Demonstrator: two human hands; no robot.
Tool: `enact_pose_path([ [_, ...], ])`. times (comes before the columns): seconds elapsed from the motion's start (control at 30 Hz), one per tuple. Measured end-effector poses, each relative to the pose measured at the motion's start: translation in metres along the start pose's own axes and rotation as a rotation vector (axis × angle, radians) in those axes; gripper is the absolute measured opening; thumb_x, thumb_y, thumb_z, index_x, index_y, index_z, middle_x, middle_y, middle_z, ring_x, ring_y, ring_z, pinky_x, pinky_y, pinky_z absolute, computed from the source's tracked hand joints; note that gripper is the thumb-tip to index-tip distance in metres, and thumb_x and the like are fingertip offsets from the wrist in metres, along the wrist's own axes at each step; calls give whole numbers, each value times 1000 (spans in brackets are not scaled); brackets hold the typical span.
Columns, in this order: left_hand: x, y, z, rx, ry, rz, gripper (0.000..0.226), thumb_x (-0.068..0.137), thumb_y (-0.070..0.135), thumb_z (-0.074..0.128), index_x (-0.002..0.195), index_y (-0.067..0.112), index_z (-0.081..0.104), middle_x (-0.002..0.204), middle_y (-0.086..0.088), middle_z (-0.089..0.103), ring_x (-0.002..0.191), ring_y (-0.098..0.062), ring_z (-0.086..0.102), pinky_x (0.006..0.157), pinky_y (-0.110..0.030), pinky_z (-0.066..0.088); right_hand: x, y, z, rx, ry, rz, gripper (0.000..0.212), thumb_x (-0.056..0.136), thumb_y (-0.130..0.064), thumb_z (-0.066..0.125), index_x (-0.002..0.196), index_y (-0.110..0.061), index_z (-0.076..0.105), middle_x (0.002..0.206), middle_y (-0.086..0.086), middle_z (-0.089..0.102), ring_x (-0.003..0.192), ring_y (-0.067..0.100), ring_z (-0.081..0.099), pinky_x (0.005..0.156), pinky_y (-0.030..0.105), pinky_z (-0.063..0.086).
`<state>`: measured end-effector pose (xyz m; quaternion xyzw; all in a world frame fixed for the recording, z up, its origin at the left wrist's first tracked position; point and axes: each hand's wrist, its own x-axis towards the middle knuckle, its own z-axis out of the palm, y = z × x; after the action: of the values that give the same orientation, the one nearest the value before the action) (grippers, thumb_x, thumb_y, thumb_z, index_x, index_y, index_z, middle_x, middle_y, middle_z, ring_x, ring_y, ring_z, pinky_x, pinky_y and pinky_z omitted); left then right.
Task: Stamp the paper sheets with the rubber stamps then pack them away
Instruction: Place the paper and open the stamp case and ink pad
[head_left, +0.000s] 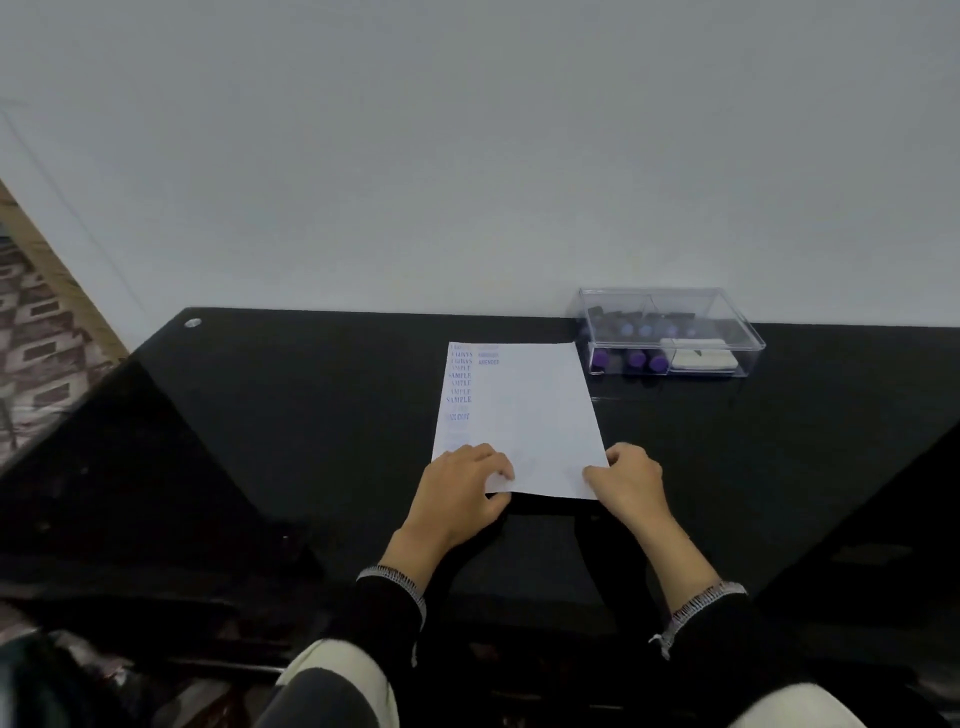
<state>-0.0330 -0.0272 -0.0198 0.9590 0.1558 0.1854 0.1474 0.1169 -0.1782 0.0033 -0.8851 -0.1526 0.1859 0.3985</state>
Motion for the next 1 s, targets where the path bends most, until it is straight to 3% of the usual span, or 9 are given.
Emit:
enact_pose_path([
  [0.1,-14,2,-9,-18,-72,-50,18,83,37,62,100,32,62,105,17,59,97,-7,53,79,-24,44,-12,8,1,-133,61,-65,21,84,-20,59,103,-12,53,96,3,59,91,19,53,66,32,44],
  [0.2,-20,4,-20,-32,-225,-90,38,76,66,61,100,36,58,109,23,53,100,-3,48,87,-27,41,-20,15,0,-224,198,-135,31,87,-20,58,117,-13,52,113,7,55,109,24,44,86,35,43],
  [0.33,4,27,-35,31,-407,-216,64,77,83,35,91,26,61,105,16,58,94,-8,53,83,-32,40,-18,28,-17,-305,292,-165,28,90,-20,56,118,-15,52,120,8,51,115,24,43,96,39,37],
  [0.4,23,39,-31,15,-361,-270,62,90,71,30,92,19,64,101,8,65,86,-14,59,80,-32,42,-13,38,-31,-324,316,-177,27,91,-19,55,118,-15,52,121,7,50,117,24,42,98,40,34],
  [0.5,56,58,-11,-106,-257,-299,26,98,44,45,102,25,62,111,7,65,94,-12,59,80,-29,43,-1,57,-51,-374,322,-191,30,92,-18,53,122,-15,52,127,6,49,123,23,39,103,42,30],
  [0.57,80,71,6,-248,-184,-289,18,98,34,48,104,25,61,113,6,65,96,-12,58,83,-30,46,7,68,-61,-413,304,-210,31,94,-21,52,124,-15,52,131,5,48,127,22,38,107,42,28],
  [0.77,152,96,44,-429,164,-265,24,98,17,50,120,20,58,123,-1,54,108,-15,53,84,-24,39,19,91,-67,-473,328,-327,28,95,-33,48,119,-22,54,125,-2,48,119,16,44,103,39,26],
  [0.9,183,96,59,-378,142,-289,35,98,17,50,133,18,52,137,-4,43,113,-17,51,88,-22,35,22,97,-66,-447,361,-358,26,93,-32,50,116,-21,56,121,-3,49,115,15,45,101,39,27],
  [1.0,190,93,68,-359,150,-268,27,98,18,51,125,16,54,126,-5,47,97,-14,49,82,-23,35,24,101,-66,-422,374,-367,25,93,-32,51,115,-22,57,121,-4,50,115,14,46,101,38,27],
])
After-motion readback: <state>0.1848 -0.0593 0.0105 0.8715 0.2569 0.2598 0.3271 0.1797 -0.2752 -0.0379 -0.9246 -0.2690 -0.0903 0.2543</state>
